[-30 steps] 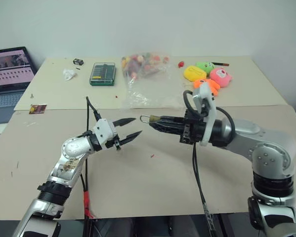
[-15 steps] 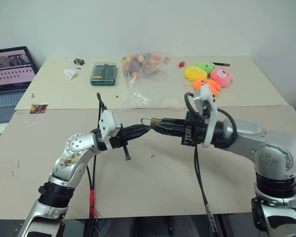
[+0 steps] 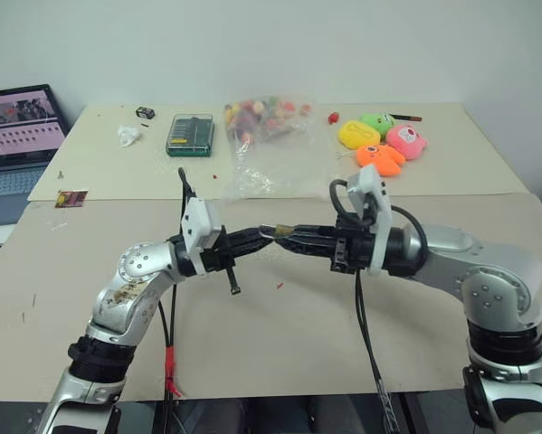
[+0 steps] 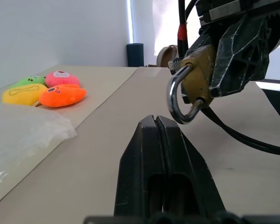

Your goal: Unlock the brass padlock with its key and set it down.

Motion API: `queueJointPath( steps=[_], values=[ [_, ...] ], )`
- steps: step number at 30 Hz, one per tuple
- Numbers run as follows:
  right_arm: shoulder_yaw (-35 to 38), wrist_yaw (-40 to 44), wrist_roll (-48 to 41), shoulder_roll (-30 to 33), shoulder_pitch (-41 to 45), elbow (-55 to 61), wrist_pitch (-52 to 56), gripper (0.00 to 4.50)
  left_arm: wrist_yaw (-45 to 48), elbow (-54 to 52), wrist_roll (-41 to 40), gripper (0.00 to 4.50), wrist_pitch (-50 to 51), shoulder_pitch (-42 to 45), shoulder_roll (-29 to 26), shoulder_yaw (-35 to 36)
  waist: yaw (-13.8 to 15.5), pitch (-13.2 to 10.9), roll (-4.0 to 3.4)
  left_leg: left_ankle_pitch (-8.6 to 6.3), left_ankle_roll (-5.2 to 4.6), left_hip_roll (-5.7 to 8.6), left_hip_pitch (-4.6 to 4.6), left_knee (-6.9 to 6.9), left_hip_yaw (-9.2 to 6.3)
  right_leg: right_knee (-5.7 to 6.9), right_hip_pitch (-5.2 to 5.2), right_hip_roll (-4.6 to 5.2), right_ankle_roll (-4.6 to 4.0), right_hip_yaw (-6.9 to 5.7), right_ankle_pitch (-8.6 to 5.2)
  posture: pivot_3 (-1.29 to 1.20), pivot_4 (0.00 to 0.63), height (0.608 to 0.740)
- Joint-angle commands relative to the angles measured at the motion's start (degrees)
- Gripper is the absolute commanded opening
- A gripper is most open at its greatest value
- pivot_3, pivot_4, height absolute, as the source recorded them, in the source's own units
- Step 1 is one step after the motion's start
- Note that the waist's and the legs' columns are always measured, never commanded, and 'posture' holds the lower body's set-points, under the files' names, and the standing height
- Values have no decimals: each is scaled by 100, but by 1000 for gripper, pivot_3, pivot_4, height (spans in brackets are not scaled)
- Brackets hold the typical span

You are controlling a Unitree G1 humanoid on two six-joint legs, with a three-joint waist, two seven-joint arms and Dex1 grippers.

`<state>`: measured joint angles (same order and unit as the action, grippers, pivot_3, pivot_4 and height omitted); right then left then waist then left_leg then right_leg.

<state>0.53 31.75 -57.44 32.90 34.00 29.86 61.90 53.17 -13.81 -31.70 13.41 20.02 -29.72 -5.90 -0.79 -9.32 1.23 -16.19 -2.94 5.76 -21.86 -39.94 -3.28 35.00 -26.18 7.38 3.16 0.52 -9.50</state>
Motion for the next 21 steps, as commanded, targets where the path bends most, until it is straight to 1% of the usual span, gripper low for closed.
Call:
queueJointPath(
  steps=[1, 7, 12, 16, 21],
  values=[
    [64, -34, -3, -26, 258, 80, -123, 142, 23, -333, -133, 67, 135, -67, 9, 116, 3, 0, 0, 0, 0, 0, 0, 0, 0, 0, 0, 0, 0, 0, 0, 0, 150, 740],
    [-26, 88, 196, -13, 234, -71, -218, 142, -51, -496, -158, 67, 302, -156, 33, 201, 11, 0, 0, 0, 0, 0, 0, 0, 0, -1, 1, 0, 0, 0, 0, 0, 150, 740],
    [-42, 234, 275, -10, 73, -65, -292, 142, -114, -374, -123, 67, 345, -134, 29, 333, 10, 0, 0, 0, 0, 0, 0, 0, 0, -1, 1, 0, 0, 0, 0, 0, 150, 740],
    [-6, 444, 285, 105, -127, 10, -342, 142, -181, -119, -377, 67, 680, 89, 66, 562, 13, 0, 0, 0, 0, -1, 1, 1, 0, -1, 2, 0, 0, -1, 0, 0, 150, 740],
    [61, 531, 230, 103, -250, 65, -382, 142, -133, -155, -452, 67, 882, 83, 109, 573, 6, 0, 0, 0, 0, 0, 0, 1, 0, -1, 1, 0, 0, -1, 0, 0, 150, 740]
  ],
)
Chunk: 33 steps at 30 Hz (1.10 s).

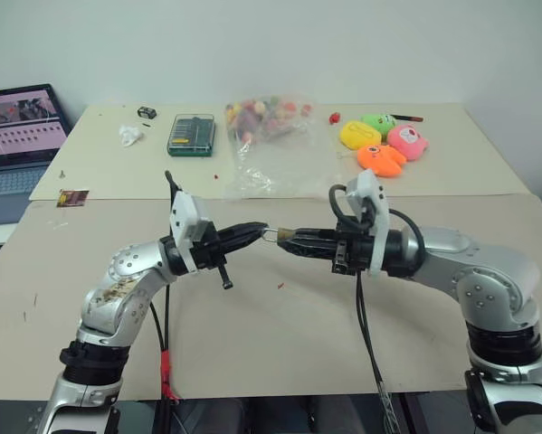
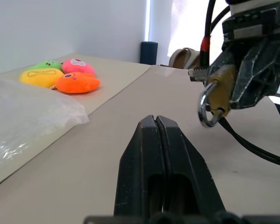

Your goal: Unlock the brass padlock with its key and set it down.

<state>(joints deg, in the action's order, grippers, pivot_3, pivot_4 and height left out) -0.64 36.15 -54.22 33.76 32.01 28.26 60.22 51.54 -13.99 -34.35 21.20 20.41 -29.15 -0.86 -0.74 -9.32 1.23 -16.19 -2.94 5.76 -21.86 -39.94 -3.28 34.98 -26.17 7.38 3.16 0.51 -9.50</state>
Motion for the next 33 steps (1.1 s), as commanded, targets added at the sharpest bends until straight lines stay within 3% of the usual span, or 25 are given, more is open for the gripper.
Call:
queueJointPath(
  steps=[1, 15, 33],
  values=[
    [180, 101, -85, 17, -82, 234, -228, 142, 29, -159, -199, 67, 137, 35, 68, 64, 6, 0, 0, 0, 0, 0, -1, 0, 0, 0, -1, 0, 0, 0, 0, 0, 150, 740],
    [94, 352, 336, 165, -233, 48, -514, 142, 128, -1171, -1466, 67, 1516, -135, -97, 27, 4, 0, 0, 2, 4, -3, 4, 0, 0, 2, 2, -3, 0, 2, 0, 0, 150, 740],
    [408, 269, 75, 222, 157, -81, -362, 142, 106, -960, -1208, 67, 1459, -275, -85, 43, 10, 0, 0, 2, 4, -3, 2, 2, 0, -2, 2, -2, -1, 3, 0, 0, 150, 740]
  ],
)
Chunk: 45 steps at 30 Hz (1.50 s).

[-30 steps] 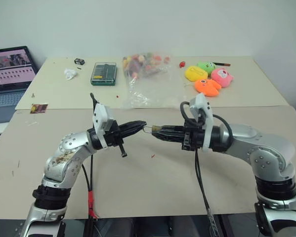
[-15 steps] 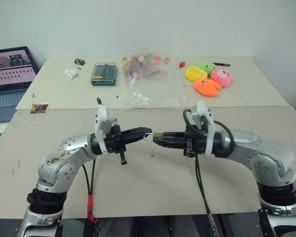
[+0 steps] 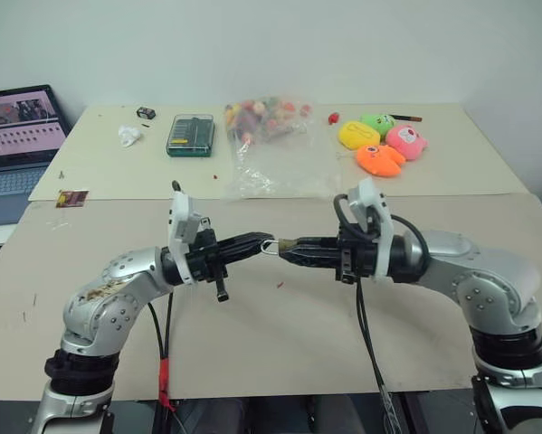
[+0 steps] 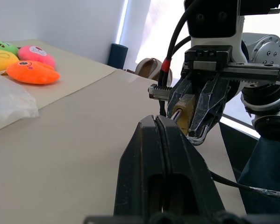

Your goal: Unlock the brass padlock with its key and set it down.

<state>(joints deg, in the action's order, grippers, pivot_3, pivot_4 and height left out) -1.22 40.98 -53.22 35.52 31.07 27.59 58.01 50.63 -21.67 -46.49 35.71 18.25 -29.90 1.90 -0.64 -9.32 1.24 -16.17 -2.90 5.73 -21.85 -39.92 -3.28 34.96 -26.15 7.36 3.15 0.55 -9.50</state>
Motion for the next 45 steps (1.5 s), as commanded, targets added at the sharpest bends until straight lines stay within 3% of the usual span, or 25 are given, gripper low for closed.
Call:
queueJointPath(
  steps=[1, 16, 29, 45],
  values=[
    [459, -226, -6, 49, 258, -22, -150, 142, 205, -194, 14, 67, -6, -58, -9, -248, -1, 0, 0, 0, 0, 0, 0, 0, 0, 0, 0, 0, 0, 0, 0, 0, 150, 740],
    [572, -443, -162, -66, 440, -66, -50, 142, 188, 25, 367, 67, -251, 29, 111, -327, 0, 0, 0, 0, 0, 0, 0, 4, 1, -1, -1, 1, 0, 3, 0, 0, 150, 740],
    [424, -294, -110, 132, 17, 77, -94, 142, -35, 198, 168, 67, -47, 525, 311, -60, 2, 0, 1, 0, -1, 0, 0, 2, 1, 0, -1, 1, 0, 2, 0, 0, 150, 740],
    [168, -118, 28, 233, -294, 250, -85, 142, -73, 224, 191, 67, -74, 506, 344, -94, 4, 0, 1, 0, 0, 0, 1, 1, 2, 0, 0, 1, 0, 3, 0, 0, 150, 740]
  ],
)
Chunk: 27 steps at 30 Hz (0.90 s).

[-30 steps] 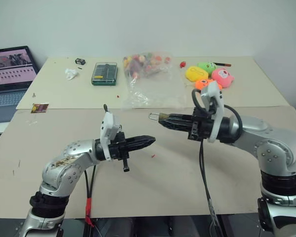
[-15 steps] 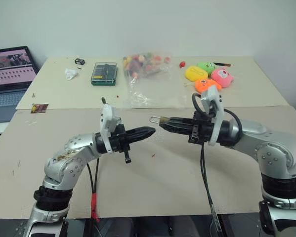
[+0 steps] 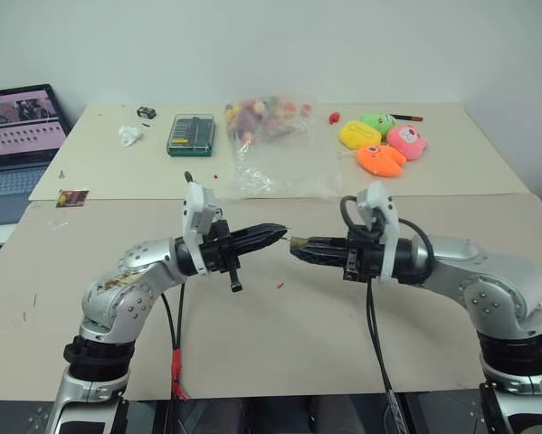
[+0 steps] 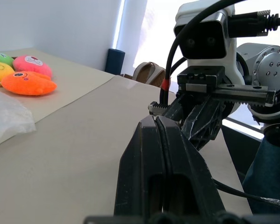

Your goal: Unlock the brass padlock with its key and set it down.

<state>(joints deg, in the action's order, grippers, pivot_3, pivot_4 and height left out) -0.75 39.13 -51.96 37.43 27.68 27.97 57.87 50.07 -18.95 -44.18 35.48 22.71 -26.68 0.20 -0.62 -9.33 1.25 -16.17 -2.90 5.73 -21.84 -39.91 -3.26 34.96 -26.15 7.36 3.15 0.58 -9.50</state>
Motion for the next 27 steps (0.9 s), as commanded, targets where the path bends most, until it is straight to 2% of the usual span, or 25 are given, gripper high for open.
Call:
queueJointPath(
  steps=[1, 5, 10, 14, 15, 17, 22, 26, 27],
  values=[
    [141, 61, -128, 45, 71, 219, -43, 142, -17, -47, -36, 67, -54, 57, 21, 75, 1, 0, 0, 0, 0, 0, 0, 0, 0, 0, 0, 0, 0, 0, 0, 0, 150, 740],
    [210, 43, -252, 80, 191, 222, 60, 142, -35, -36, -41, 67, -58, 64, 19, 104, 0, 0, 0, 0, 0, 0, 0, 0, 0, -1, 0, 0, 0, 0, 0, 0, 150, 740],
    [447, 218, -234, 447, 143, -153, 124, 142, -92, 40, -37, 67, -106, 189, -55, 280, 19, -1, 1, 0, 0, 0, -1, -1, 0, -2, 0, 0, 0, -1, 0, 0, 150, 740],
    [416, 415, -208, 636, 65, -186, 102, 142, 33, 216, 261, 67, -401, 112, -216, 332, 30, 0, 1, 0, -1, 0, 0, 1, 1, -2, 1, 0, 0, -2, 0, 0, 150, 740],
    [395, 463, -251, 625, 74, -267, 140, 142, 146, 210, 386, 582, -575, 49, -312, 338, 16, -1, 1, 0, -1, 0, -1, 1, 3, -3, -1, 0, 0, 0, 0, 0, 150, 740],
    [370, 548, -278, 621, 76, -361, 182, 142, 292, 192, 550, 1069, -802, -22, -418, 319, 3, -1, 1, 0, -1, -1, -1, 1, 4, -3, 0, 0, 0, 1, 0, 0, 150, 740],
    [91, 563, -761, 618, 224, -668, 1187, 142, 822, 134, 1469, 2973, -2157, -373, -734, 121, 17, 0, 1, -1, -1, -2, -1, 1, 5, -5, 0, 0, -1, 3, 0, 0, 150, 740],
    [-108, 336, -811, 242, 614, -1277, 1754, 142, 996, 120, 2015, 4482, -3056, -682, -863, 79, 4, 0, 1, -2, -3, -7, -5, 2, 7, -11, -1, 2, -3, 5, 2, 0, 150, 740],
    [-226, 226, -701, 25, 750, -1629, 1920, 142, 957, 31, 2085, 4482, -3149, -798, -879, 110, 8, 0, 0, -3, -4, -8, -5, 2, 7, -12, -1, 2, -5, 4, 2, 0, 150, 740]
  ],
)
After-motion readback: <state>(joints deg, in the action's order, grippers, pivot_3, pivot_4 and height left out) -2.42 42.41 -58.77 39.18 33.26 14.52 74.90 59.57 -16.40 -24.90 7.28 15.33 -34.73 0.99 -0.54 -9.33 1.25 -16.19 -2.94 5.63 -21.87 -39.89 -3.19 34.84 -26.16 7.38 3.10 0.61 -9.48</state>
